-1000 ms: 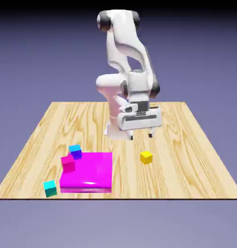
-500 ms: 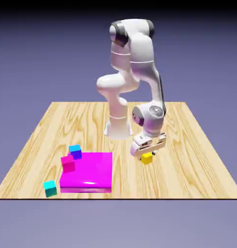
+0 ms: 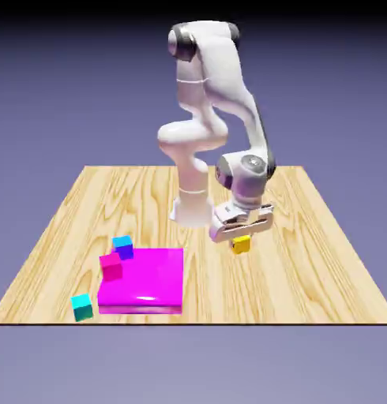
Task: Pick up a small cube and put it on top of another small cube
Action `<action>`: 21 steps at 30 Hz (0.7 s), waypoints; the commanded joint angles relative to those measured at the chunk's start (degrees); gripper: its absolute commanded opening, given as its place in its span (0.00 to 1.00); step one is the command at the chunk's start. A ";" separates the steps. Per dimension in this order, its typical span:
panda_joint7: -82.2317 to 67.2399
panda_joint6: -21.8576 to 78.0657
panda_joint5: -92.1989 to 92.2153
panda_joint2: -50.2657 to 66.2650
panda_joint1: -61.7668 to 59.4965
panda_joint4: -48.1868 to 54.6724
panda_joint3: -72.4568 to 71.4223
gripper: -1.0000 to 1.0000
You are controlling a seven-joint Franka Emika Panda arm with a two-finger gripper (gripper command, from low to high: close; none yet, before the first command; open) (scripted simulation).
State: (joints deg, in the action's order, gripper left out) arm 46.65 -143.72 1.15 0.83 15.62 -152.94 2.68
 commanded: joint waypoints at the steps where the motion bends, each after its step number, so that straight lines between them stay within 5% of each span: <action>1: 0.75 1.70 0.23 0.39 -3.96 2.08 1.69 0.00; 12: 7.83 19.64 3.74 4.55 -24.41 24.04 17.78 0.00; 17: 5.17 9.81 7.46 11.19 -25.21 20.32 16.35 0.00; 18: 5.17 9.81 7.46 11.19 -25.21 20.31 16.35 1.00; 21: 6.52 14.78 5.58 7.83 -24.80 22.20 17.07 1.00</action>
